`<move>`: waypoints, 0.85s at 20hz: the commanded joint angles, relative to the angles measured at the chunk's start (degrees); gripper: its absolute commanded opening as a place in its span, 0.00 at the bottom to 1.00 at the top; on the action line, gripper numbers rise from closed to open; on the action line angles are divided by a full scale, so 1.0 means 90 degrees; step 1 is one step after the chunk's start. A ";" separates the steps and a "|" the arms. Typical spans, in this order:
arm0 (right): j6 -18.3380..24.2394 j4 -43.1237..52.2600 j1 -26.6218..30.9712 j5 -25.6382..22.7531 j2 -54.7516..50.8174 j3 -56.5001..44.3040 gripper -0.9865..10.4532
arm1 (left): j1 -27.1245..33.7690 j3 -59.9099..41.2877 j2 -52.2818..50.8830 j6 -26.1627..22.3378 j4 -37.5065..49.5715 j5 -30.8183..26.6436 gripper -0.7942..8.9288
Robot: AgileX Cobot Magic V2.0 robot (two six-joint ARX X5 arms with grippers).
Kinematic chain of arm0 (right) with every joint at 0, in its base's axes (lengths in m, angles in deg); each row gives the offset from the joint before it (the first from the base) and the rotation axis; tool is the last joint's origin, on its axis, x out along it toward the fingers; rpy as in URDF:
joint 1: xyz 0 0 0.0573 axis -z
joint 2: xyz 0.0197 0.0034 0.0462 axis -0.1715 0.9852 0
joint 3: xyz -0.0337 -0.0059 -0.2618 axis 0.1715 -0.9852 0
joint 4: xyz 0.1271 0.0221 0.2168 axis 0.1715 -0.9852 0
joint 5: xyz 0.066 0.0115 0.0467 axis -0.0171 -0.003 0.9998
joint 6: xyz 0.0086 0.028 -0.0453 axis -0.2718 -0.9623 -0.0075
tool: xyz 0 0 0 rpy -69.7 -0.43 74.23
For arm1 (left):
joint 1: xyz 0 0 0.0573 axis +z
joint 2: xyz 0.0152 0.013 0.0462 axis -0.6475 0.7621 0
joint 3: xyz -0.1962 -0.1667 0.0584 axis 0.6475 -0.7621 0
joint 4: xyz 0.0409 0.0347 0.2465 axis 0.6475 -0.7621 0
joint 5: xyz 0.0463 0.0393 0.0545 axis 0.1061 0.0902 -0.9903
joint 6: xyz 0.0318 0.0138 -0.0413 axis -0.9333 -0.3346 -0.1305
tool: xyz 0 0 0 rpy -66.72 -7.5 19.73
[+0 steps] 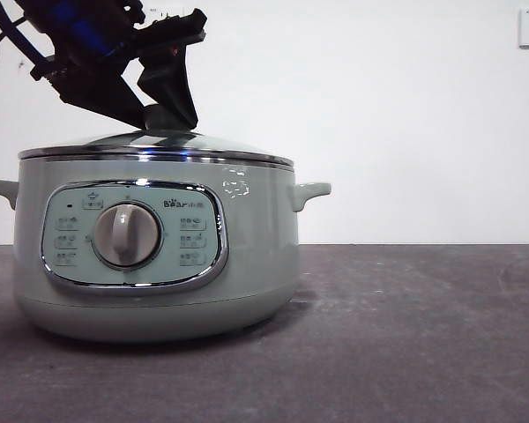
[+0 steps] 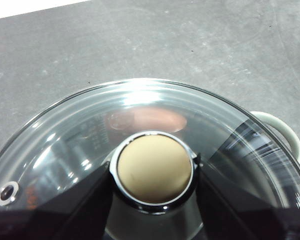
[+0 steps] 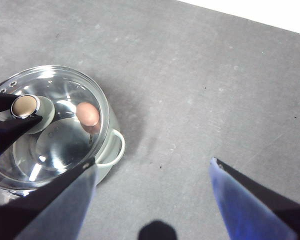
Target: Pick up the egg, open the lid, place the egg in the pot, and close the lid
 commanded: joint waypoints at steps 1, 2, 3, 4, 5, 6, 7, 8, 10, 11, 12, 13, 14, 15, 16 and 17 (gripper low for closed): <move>-0.0058 0.0024 0.0002 -0.0017 0.0007 0.0000 0.42 | -0.0010 -0.0002 -0.0061 0.0036 0.0138 -0.0022 0.48; -0.0058 0.0024 0.0002 -0.0017 0.0007 0.0000 0.42 | -0.0010 0.0002 -0.0061 0.0036 0.0226 -0.0024 0.47; -0.0058 0.0024 0.0002 -0.0017 0.0007 0.0000 0.42 | -0.0010 0.0005 -0.0061 0.0036 0.0330 -0.0022 0.47; -0.0058 0.0024 0.0002 -0.0017 0.0007 0.0000 0.42 | -0.0010 0.0017 -0.0075 0.0036 0.0393 -0.0022 0.47; -0.0058 0.0024 0.0002 -0.0017 0.0007 0.0000 0.42 | -0.0010 0.0046 -0.0104 0.0039 0.0408 -0.0022 0.47; -0.0058 0.0024 0.0002 -0.0017 0.0007 0.0000 0.42 | -0.0010 0.0078 -0.0155 0.0036 0.0384 -0.0019 0.47; -0.0063 0.0024 0.0002 -0.0012 0.0007 0.0000 0.42 | -0.0017 0.0102 -0.0243 0.0036 0.0374 -0.0015 0.47; -0.0131 0.0007 0.0002 -0.0012 0.0007 0.0000 0.42 | -0.0024 0.0102 -0.0345 0.0036 0.0367 -0.0007 0.47; -0.0287 -0.0080 0.0002 0.0015 0.0007 -0.0015 0.42 | -0.0039 0.0102 -0.0658 0.0036 0.0211 0.0019 0.47; -0.0311 -0.0138 0.0000 0.0015 0.0007 -0.0032 0.42 | -0.0046 0.0102 -0.0860 0.0039 0.0044 0.0019 0.47; -0.0340 -0.0204 -0.0017 0.0017 0.0002 -0.0039 0.41 | -0.0046 0.0102 -0.1083 0.0036 -0.0170 0.0022 0.47; -0.0347 -0.0226 -0.0039 0.0029 -0.0002 -0.0063 0.41 | -0.0046 0.0102 -0.1353 0.0036 -0.0440 0.0022 0.47; -0.0345 -0.0206 -0.0083 0.0024 -0.0034 -0.0124 0.39 | -0.0046 0.0102 -0.1608 0.0036 -0.0690 0.0024 0.47; -0.0342 -0.0148 -0.0155 0.0027 -0.0078 -0.0238 0.32 | -0.0046 0.0102 -0.1868 0.0036 -0.0947 0.0024 0.46; -0.0342 -0.0073 -0.0226 0.0024 -0.0146 -0.0398 0.23 | -0.0053 0.0102 -0.2130 0.0036 -0.1190 0.0024 0.46; -0.0340 0.0022 -0.0282 0.0015 -0.0226 -0.0578 0.16 | -0.0063 0.0102 -0.2353 0.0036 -0.1382 0.0024 0.45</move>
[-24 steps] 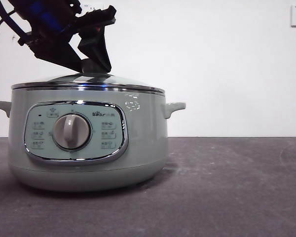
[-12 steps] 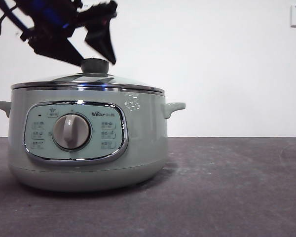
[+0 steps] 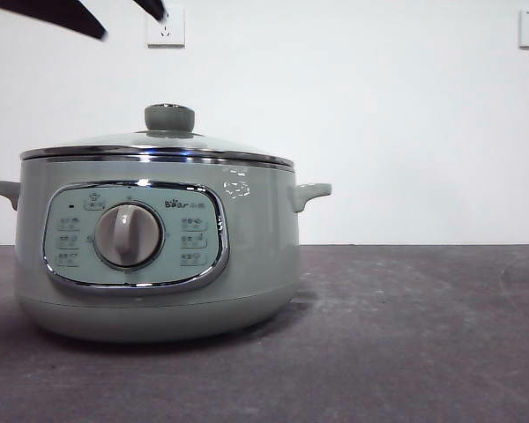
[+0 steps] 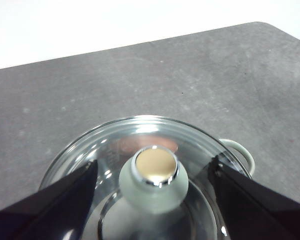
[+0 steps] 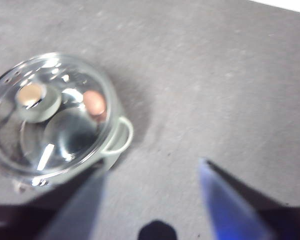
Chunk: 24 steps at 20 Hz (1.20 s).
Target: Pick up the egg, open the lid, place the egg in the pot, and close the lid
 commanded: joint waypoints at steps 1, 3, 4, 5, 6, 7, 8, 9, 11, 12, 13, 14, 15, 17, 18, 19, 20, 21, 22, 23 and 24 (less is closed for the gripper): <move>-0.0056 0.0323 -0.0119 -0.0010 -0.0257 -0.0563 0.10 | -0.0044 0.0041 -0.0527 0.0017 -0.0398 0.0000 0.37; -0.0039 0.0882 -0.0168 -0.0039 -0.0607 -0.1287 0.08 | -0.0041 0.0041 -0.0933 0.0015 -0.0724 0.0002 0.14; -0.0041 0.1248 -0.0168 -0.0041 -0.0821 -0.1732 0.08 | -0.0041 0.0041 -0.1100 0.0015 -0.0869 0.0000 0.07; -0.0041 0.1605 -0.0168 -0.0041 -0.1035 -0.2169 0.08 | -0.0044 0.0039 -0.1222 0.0015 -0.0981 -0.0010 0.07; -0.0041 0.2033 -0.0168 -0.0053 -0.1290 -0.2688 0.08 | -0.0044 0.0039 -0.1321 0.0015 -0.1132 -0.0053 0.07; -0.0041 0.2531 -0.0168 -0.0061 -0.1574 -0.3283 0.08 | -0.0044 0.0034 -0.1377 0.0012 -0.1299 -0.0155 0.07; -0.0044 0.2948 -0.0168 -0.0061 -0.1814 -0.3793 0.08 | -0.0056 0.0024 -0.1396 0.0007 -0.1428 -0.0262 0.07; -0.0044 0.3456 -0.0168 -0.0075 -0.2093 -0.4410 0.08 | -0.0090 -0.0017 -0.1426 -0.0029 -0.1535 -0.0427 0.07; -0.0056 0.4294 -0.0194 -0.0277 -0.2572 -0.5486 0.08 | -0.0219 -0.0284 -0.1532 -0.0175 -0.1375 -0.0665 0.07; -0.0066 0.4624 -0.0211 -0.0350 -0.2752 -0.5923 0.08 | -0.0294 -0.0498 -0.1622 -0.0172 -0.1175 -0.0719 0.07; -0.0061 0.4925 -0.0248 -0.0389 -0.2905 -0.6387 0.08 | -0.0384 -0.0811 -0.1741 -0.0172 -0.0879 -0.0729 0.07; -0.0061 0.5180 -0.0270 -0.0391 -0.3033 -0.6761 0.08 | -0.0459 -0.1134 -0.1851 -0.0170 -0.0561 -0.0731 0.07; -0.0061 0.5476 -0.0282 -0.0389 -0.3128 -0.7091 0.08 | -0.0522 -0.1467 -0.1953 -0.0170 -0.0238 -0.0731 0.07; -0.0063 0.5707 -0.0284 -0.0342 -0.3186 -0.7439 0.08 | -0.0617 -0.1953 -0.2001 -0.0168 0.0287 -0.0716 0.07; -0.0063 0.5632 -0.0284 -0.0342 -0.3130 -0.7441 0.08 | -0.0627 -0.1996 -0.1974 -0.0129 0.0304 -0.0702 0.07; -0.0080 0.5595 -0.0282 -0.0340 -0.3113 -0.7439 0.09 | -0.0627 -0.1996 -0.1894 -0.0063 0.0306 -0.0670 0.08; -0.0245 0.5603 -0.0270 -0.0342 -0.3109 -0.7439 0.09 | -0.0627 -0.1996 -0.1882 -0.0029 0.0223 -0.0687 0.08; -0.0253 0.5600 -0.0270 -0.0350 -0.3111 -0.7436 0.09 | -0.0624 -0.1996 -0.1882 -0.0029 0.0129 -0.0692 0.08; -0.0253 0.5581 -0.0270 -0.0347 -0.3123 -0.7436 0.09 | -0.0622 -0.1996 -0.1882 -0.0029 0.0075 -0.0697 0.08; -0.0253 0.5581 -0.0270 -0.0345 -0.3128 -0.7439 0.09 | -0.0622 -0.1996 -0.1882 -0.0029 0.0039 -0.0699 0.08; -0.0253 0.5583 -0.0270 -0.0345 -0.3128 -0.7439 0.09 | -0.0622 -0.1996 -0.1882 -0.0027 0.0034 -0.0702 0.08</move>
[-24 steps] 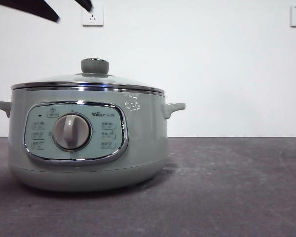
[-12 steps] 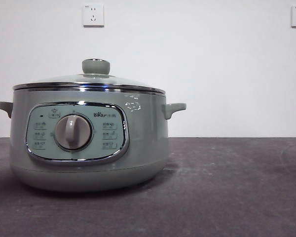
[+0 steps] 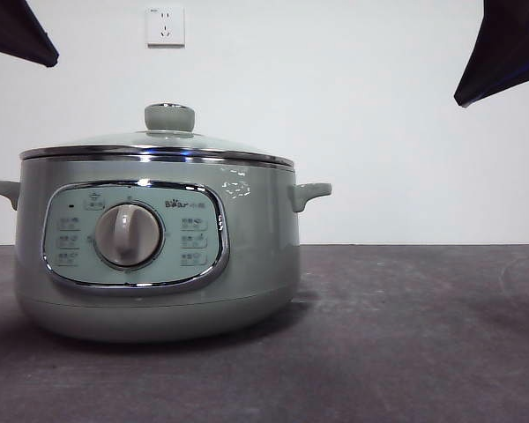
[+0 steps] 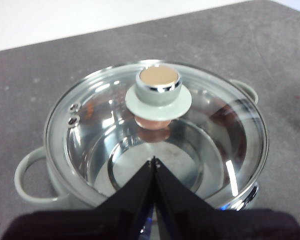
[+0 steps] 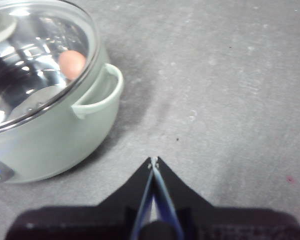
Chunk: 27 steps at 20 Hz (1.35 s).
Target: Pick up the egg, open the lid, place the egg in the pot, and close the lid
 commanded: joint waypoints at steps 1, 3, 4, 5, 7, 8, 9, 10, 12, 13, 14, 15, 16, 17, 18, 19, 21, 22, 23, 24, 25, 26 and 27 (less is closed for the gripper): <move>-0.0100 0.0053 -0.0005 -0.0002 -0.0012 -0.0027 0.09 | -0.0019 -0.0012 -0.0017 0.0051 0.0027 -0.0017 0.08; -0.0100 0.0051 -0.0005 -0.0002 -0.0012 -0.0027 0.09 | -0.0019 -0.0012 -0.0017 0.0051 0.0027 -0.0017 0.08; -0.0100 0.0053 -0.0005 -0.0005 -0.0017 -0.0027 0.09 | -0.0019 -0.0012 -0.0017 0.0051 0.0027 -0.0019 0.08; -0.0100 0.0053 -0.0005 -0.0005 -0.0017 -0.0024 0.09 | -0.0019 -0.0012 -0.0017 0.0051 0.0029 -0.0024 0.08; -0.0100 0.0053 -0.0005 -0.0002 -0.0017 -0.0024 0.09 | -0.0019 -0.0012 -0.0017 -0.0097 -0.0019 -0.0036 0.08; -0.0100 0.0053 -0.0005 -0.0002 -0.0017 -0.0027 0.09 | -0.0015 -0.0012 -0.0075 -0.0267 -0.0080 -0.0027 0.08; -0.0100 0.0053 -0.0005 -0.0002 -0.0017 -0.0024 0.09 | 0.0058 -0.0012 -0.0253 -0.0403 -0.0238 -0.0070 0.08; -0.0100 0.0051 -0.0005 -0.0002 -0.0017 -0.0024 0.09 | 0.0168 -0.0017 -0.0430 -0.0639 -0.0379 -0.0010 0.08; -0.0100 0.0053 -0.0005 -0.0005 -0.0017 -0.0024 0.09 | 0.0534 -0.0112 -0.0896 -0.0750 -0.0391 0.0012 0.08; -0.0100 0.0053 -0.0005 -0.0002 -0.0017 -0.0024 0.09 | 0.0838 -0.0257 -0.1222 -0.0748 -0.0270 0.0039 0.08; -0.0100 0.0051 -0.0005 -0.0002 -0.0017 -0.0027 0.09 | 0.1151 -0.0459 -0.1542 -0.0748 -0.0117 0.0175 0.08; -0.0100 0.0051 -0.0005 -0.0005 -0.0017 -0.0024 0.09 | 0.1489 -0.0721 -0.1897 -0.0753 0.0078 0.0386 0.08; -0.0100 0.0053 -0.0005 -0.0005 -0.0017 -0.0027 0.09 | 0.1802 -0.0993 -0.2227 -0.0750 0.0228 0.0627 0.08; -0.0100 0.0053 -0.0005 -0.0005 -0.0017 -0.0024 0.09 | 0.2169 -0.1336 -0.2623 -0.0753 0.0325 0.0967 0.08; -0.0100 0.0051 -0.0005 -0.0002 -0.0017 -0.0024 0.09 | 0.2446 -0.1608 -0.2936 -0.0753 0.0352 0.1190 0.08; -0.0100 0.0053 -0.0005 -0.0002 -0.0017 -0.0024 0.09 | 0.2761 -0.1940 -0.3298 -0.0753 0.0435 0.1387 0.08; -0.0100 0.0051 -0.0005 -0.0002 -0.0017 -0.0024 0.09 | 0.3228 -0.2463 -0.3827 -0.0750 0.0563 0.1547 0.08; -0.0100 0.0051 -0.0005 -0.0005 -0.0017 -0.0024 0.09 | 0.3385 -0.2662 -0.3997 -0.0750 0.0590 0.1545 0.08; -0.0100 0.0053 -0.0005 -0.0002 -0.0017 -0.0024 0.09 | 0.3538 -0.2883 -0.4153 -0.0753 0.0634 0.1542 0.08; -0.0100 0.0053 -0.0005 -0.0002 -0.0017 -0.0024 0.09 | 0.3640 -0.3026 -0.4226 -0.0755 0.0665 0.1535 0.08; -0.0100 0.0051 -0.0005 -0.0002 -0.0017 -0.0027 0.09 | 0.3750 -0.3194 -0.4223 -0.0755 0.0782 0.1530 0.08; -0.0100 0.0049 -0.0005 -0.0002 -0.0017 -0.0024 0.09 | 0.3823 -0.3298 -0.4223 -0.0755 0.0823 0.1530 0.08; -0.0100 0.0051 -0.0005 -0.0002 -0.0017 -0.0024 0.09 | 0.3893 -0.3393 -0.4223 -0.0755 0.0826 0.1530 0.08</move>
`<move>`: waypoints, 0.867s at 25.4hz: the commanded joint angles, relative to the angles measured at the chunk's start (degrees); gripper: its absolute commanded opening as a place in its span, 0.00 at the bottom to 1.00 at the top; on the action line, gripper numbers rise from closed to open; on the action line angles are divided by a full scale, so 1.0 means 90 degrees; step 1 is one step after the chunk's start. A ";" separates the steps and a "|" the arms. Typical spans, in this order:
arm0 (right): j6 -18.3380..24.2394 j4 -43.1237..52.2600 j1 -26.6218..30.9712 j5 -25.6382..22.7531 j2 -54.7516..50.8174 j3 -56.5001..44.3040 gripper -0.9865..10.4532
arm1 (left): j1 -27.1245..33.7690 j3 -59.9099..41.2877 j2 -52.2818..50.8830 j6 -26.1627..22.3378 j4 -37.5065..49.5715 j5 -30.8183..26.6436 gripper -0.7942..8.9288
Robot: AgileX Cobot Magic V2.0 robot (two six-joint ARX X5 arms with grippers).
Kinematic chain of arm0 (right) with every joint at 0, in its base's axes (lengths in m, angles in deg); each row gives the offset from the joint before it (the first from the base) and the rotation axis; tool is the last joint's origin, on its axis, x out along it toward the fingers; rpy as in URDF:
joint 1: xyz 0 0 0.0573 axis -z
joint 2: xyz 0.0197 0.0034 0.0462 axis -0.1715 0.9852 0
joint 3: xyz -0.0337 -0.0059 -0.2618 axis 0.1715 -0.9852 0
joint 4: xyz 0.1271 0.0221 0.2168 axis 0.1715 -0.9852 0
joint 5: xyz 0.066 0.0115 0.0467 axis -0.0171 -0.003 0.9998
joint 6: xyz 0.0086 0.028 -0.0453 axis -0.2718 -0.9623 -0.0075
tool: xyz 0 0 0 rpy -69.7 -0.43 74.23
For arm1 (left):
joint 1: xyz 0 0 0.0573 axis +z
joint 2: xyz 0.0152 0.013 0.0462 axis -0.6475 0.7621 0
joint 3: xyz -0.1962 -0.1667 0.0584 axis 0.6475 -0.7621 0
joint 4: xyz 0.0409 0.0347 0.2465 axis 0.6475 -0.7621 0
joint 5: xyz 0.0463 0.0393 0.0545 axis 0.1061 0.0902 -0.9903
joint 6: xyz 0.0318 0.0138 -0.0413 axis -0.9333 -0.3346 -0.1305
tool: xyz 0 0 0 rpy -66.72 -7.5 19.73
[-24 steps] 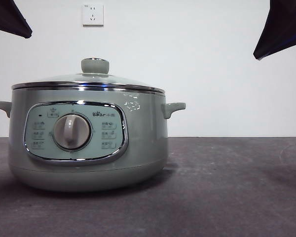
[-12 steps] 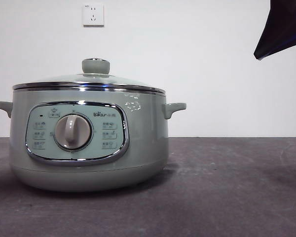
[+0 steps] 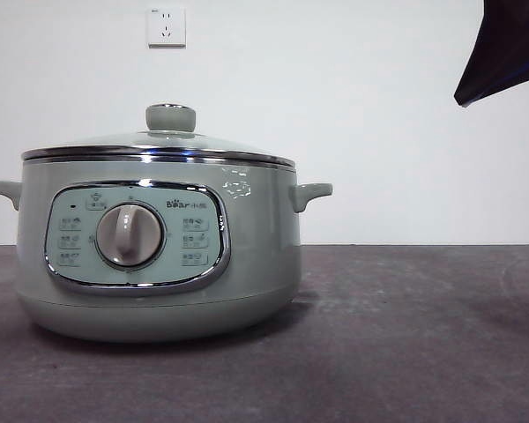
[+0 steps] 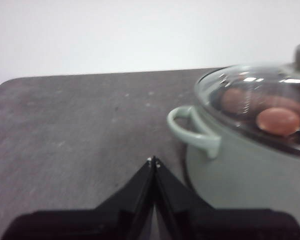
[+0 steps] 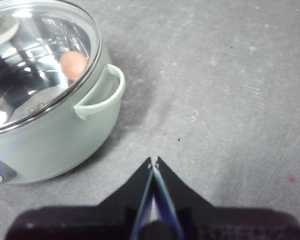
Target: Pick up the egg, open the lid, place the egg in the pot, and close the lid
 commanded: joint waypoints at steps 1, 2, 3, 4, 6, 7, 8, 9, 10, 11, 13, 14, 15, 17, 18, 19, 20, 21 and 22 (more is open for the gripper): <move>-0.0063 0.0053 -0.0005 -0.0005 -0.0010 -0.0024 0.09 | 0.0114 -0.0189 -0.0019 -0.0066 0.0087 -0.0007 0.08; -0.0063 0.0053 -0.0005 -0.0007 -0.0010 -0.0027 0.09 | 0.0141 -0.0255 -0.0019 -0.0078 0.0095 -0.0010 0.08; -0.0063 0.0053 -0.0005 -0.0005 -0.0010 -0.0027 0.09 | 0.0141 -0.0321 -0.0019 -0.0080 0.0134 -0.0024 0.08; -0.0063 0.0053 -0.0005 -0.0002 -0.0010 -0.0024 0.09 | 0.0141 -0.0420 -0.0019 -0.0080 0.0187 -0.0034 0.08; -0.0063 0.0051 -0.0005 -0.0002 -0.0010 -0.0024 0.09 | 0.0141 -0.0578 -0.0019 -0.0070 0.0214 -0.0032 0.08; -0.0063 0.0051 -0.0005 -0.0005 -0.0010 -0.0024 0.09 | 0.0141 -0.0578 -0.0019 -0.0066 0.0143 -0.0034 0.08; -0.0063 0.0051 -0.0005 -0.0005 -0.0010 -0.0024 0.09 | 0.0138 -0.0578 -0.0019 -0.0066 0.0151 -0.0032 0.08; -0.0063 0.0046 -0.0005 -0.0005 -0.0010 -0.0024 0.09 | 0.0138 -0.0578 -0.0019 -0.0066 0.0148 -0.0034 0.08; -0.0063 0.0044 -0.0005 -0.0005 -0.0010 -0.0024 0.09 | 0.0138 -0.0578 -0.0019 -0.0036 0.0148 -0.0007 0.08; -0.0063 0.0044 -0.0005 -0.0002 -0.0010 -0.0024 0.09 | 0.0134 -0.0578 -0.0019 -0.0012 0.0155 0.0000 0.08; -0.0063 0.0044 -0.0005 -0.0005 -0.0010 -0.0024 0.09 | 0.0134 -0.0578 -0.0019 -0.0012 0.0160 -0.0027 0.08; -0.0063 0.0041 -0.0005 -0.0005 -0.0010 -0.0024 0.09 | 0.0134 -0.0578 -0.0019 -0.0012 0.0160 -0.0027 0.08; -0.0063 0.0044 -0.0005 -0.0002 -0.0010 -0.0024 0.09 | 0.0134 -0.0578 -0.0019 -0.0012 0.0160 -0.0027 0.08; -0.0063 0.0041 -0.0005 -0.0005 -0.0010 -0.0024 0.09 | 0.0134 -0.0578 -0.0019 -0.0012 0.0160 -0.0027 0.08; -0.0063 0.0041 -0.0005 -0.0002 -0.0010 -0.0024 0.09 | 0.0134 -0.0578 -0.0019 -0.0012 0.0158 -0.0027 0.08; -0.0063 0.0041 -0.0005 -0.0005 -0.0010 -0.0024 0.09 | 0.0134 -0.0578 -0.0019 -0.0012 0.0160 -0.0027 0.08; -0.0063 0.0041 -0.0005 -0.0005 -0.0010 -0.0024 0.09 | 0.0134 -0.0578 -0.0019 -0.0012 0.0158 -0.0027 0.08; -0.0063 0.0041 -0.0005 -0.0005 -0.0010 -0.0024 0.09 | 0.0134 -0.0578 -0.0019 -0.0012 0.0158 -0.0027 0.08; -0.0063 0.0044 -0.0005 -0.0005 -0.0010 -0.0024 0.09 | 0.0134 -0.0578 -0.0019 -0.0012 0.0158 -0.0027 0.08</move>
